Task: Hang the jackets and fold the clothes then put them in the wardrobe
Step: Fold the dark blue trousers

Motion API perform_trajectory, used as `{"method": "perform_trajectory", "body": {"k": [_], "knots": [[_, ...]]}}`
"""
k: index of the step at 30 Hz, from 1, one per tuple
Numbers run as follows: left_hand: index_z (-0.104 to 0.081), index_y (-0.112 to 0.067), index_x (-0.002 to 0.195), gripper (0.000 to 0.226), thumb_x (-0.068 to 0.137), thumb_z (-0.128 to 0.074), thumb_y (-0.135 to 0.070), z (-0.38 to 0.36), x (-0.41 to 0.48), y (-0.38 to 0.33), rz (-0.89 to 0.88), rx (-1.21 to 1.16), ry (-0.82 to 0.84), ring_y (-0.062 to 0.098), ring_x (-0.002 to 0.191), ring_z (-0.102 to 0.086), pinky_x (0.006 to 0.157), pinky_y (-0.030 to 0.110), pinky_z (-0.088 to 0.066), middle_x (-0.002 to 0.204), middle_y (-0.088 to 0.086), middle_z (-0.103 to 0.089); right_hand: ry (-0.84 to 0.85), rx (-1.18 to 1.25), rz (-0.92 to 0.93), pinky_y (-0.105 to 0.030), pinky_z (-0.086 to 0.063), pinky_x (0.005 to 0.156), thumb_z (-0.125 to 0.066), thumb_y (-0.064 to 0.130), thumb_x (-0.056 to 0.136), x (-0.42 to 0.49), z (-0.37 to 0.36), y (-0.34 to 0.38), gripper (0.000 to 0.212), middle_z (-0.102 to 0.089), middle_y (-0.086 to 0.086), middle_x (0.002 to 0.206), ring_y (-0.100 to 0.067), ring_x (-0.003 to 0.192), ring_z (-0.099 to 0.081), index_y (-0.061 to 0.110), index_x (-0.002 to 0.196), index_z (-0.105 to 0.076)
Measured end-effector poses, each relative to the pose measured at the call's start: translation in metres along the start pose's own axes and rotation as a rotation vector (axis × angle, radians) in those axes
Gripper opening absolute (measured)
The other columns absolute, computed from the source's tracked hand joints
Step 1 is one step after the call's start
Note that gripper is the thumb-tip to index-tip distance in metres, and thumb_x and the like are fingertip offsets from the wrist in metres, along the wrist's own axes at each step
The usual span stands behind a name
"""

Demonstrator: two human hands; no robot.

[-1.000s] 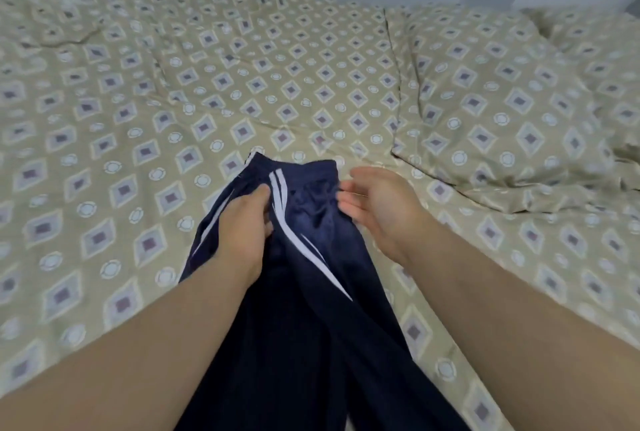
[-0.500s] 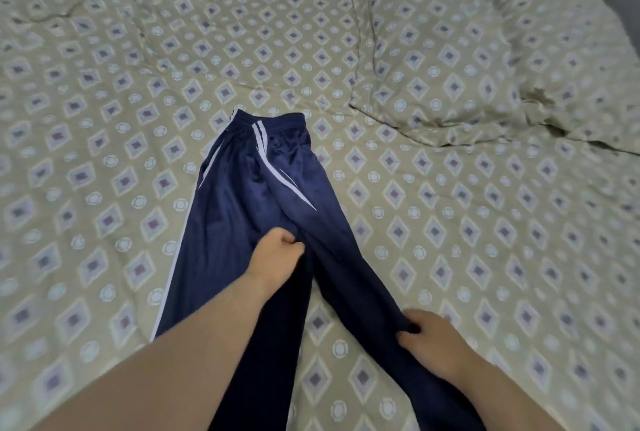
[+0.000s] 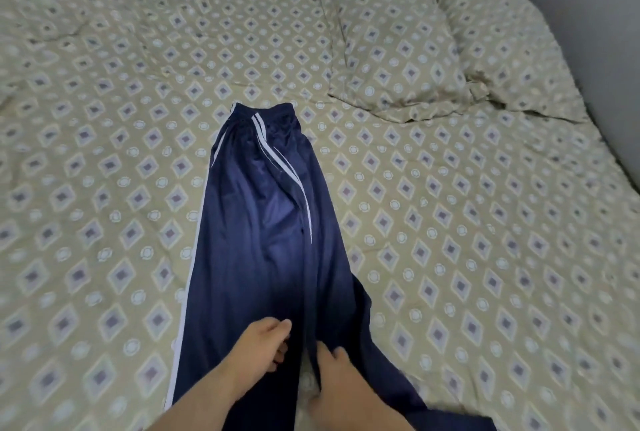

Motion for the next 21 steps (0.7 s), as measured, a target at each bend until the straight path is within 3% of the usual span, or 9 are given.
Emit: {"method": "perform_trajectory", "body": {"k": [3,4,6,8,9,11,14,17,21], "knots": [[-0.067,-0.008,0.093,0.028,0.100,-0.053,-0.031,0.023,-0.011,0.018,0.031,-0.028,-0.075,0.014,0.071,-0.059,0.065,0.025,-0.049,0.079,0.003,-0.066,0.129,0.328,-0.040,-0.019,-0.044,0.095,-0.060,0.017,0.088,-0.009,-0.040,0.009,0.066,-0.050,0.009,0.107,-0.021,0.122,-0.056,0.019,0.149,-0.037],[-0.067,-0.009,0.094,0.026,0.100,-0.053,-0.031,0.030,-0.013,0.024,0.042,-0.017,-0.081,0.015,0.072,-0.061,0.067,0.027,-0.050,0.081,0.004,-0.068,0.071,0.470,-0.060,-0.017,-0.047,0.090,-0.061,0.012,0.087,-0.012,-0.045,0.004,0.056,-0.055,0.009,0.101,-0.019,0.111,-0.062,0.016,0.141,-0.050],[-0.067,-0.011,0.097,0.025,0.099,-0.056,-0.032,0.033,-0.017,0.039,0.063,0.026,-0.036,0.016,0.075,-0.065,0.070,0.027,-0.052,0.086,0.005,-0.071,-0.229,0.563,-0.112,-0.013,-0.048,0.081,-0.060,0.009,0.089,-0.014,-0.039,-0.020,0.034,-0.065,0.002,0.101,-0.013,0.094,-0.065,0.019,0.122,-0.066],[-0.067,-0.013,0.099,0.024,0.097,-0.058,-0.035,0.019,-0.022,0.050,0.075,0.052,0.025,0.015,0.081,-0.068,0.071,0.025,-0.055,0.091,0.004,-0.072,-0.480,0.378,-0.150,-0.016,-0.042,0.084,-0.058,0.019,0.092,-0.015,-0.027,-0.055,0.031,-0.061,0.005,0.112,-0.006,0.096,-0.058,0.023,0.122,-0.062],[-0.067,-0.015,0.099,0.024,0.096,-0.060,-0.037,0.008,-0.024,0.054,0.080,0.066,0.042,0.015,0.085,-0.069,0.071,0.024,-0.056,0.094,0.004,-0.073,-0.522,0.256,-0.179,-0.020,-0.041,0.089,-0.057,0.024,0.092,-0.015,-0.021,-0.074,0.036,-0.057,0.004,0.119,-0.009,0.103,-0.055,0.022,0.128,-0.057],[-0.068,-0.015,0.098,0.026,0.092,-0.064,-0.040,-0.019,-0.028,0.064,0.085,0.068,0.051,0.014,0.088,-0.069,0.071,0.024,-0.057,0.096,0.004,-0.074,-0.442,0.074,-0.216,-0.030,-0.042,0.096,-0.058,0.032,0.089,-0.016,-0.019,-0.105,0.037,-0.054,0.000,0.121,-0.022,0.111,-0.052,0.019,0.123,-0.052],[-0.069,-0.012,0.091,0.022,0.089,-0.069,-0.034,-0.061,-0.038,0.074,0.146,-0.032,0.075,0.010,0.070,-0.071,0.063,0.025,-0.057,0.076,-0.003,-0.075,-0.251,-0.021,-0.191,-0.033,-0.046,0.078,-0.058,0.039,0.087,-0.018,-0.023,-0.129,0.030,-0.058,0.006,0.100,-0.019,0.089,-0.054,0.027,0.109,-0.041],[-0.072,-0.013,0.093,0.008,0.085,-0.070,-0.015,-0.085,-0.047,0.082,0.191,-0.083,0.084,0.013,0.071,-0.073,0.056,0.022,-0.054,0.077,0.000,-0.076,-0.055,0.175,-0.138,-0.030,-0.053,0.081,-0.062,0.024,0.082,-0.020,-0.028,-0.136,0.031,-0.063,0.011,0.100,-0.013,0.094,-0.062,0.032,0.109,-0.049],[-0.069,-0.011,0.100,0.035,0.080,-0.048,0.009,-0.087,-0.058,0.081,0.251,-0.270,0.011,0.027,0.085,-0.070,0.061,0.033,-0.060,0.089,0.011,-0.075,0.192,0.486,-0.303,-0.028,-0.056,0.057,-0.066,0.011,0.078,-0.029,-0.042,-0.126,0.033,-0.067,-0.002,0.105,-0.020,0.087,-0.063,0.026,0.107,-0.061]]}}
Point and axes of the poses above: each hand's wrist, its own x-axis towards the middle knuckle, its own z-axis out of the back of the hand, y = z × x, the point moved 1 cm from there along x, towards the middle knuckle
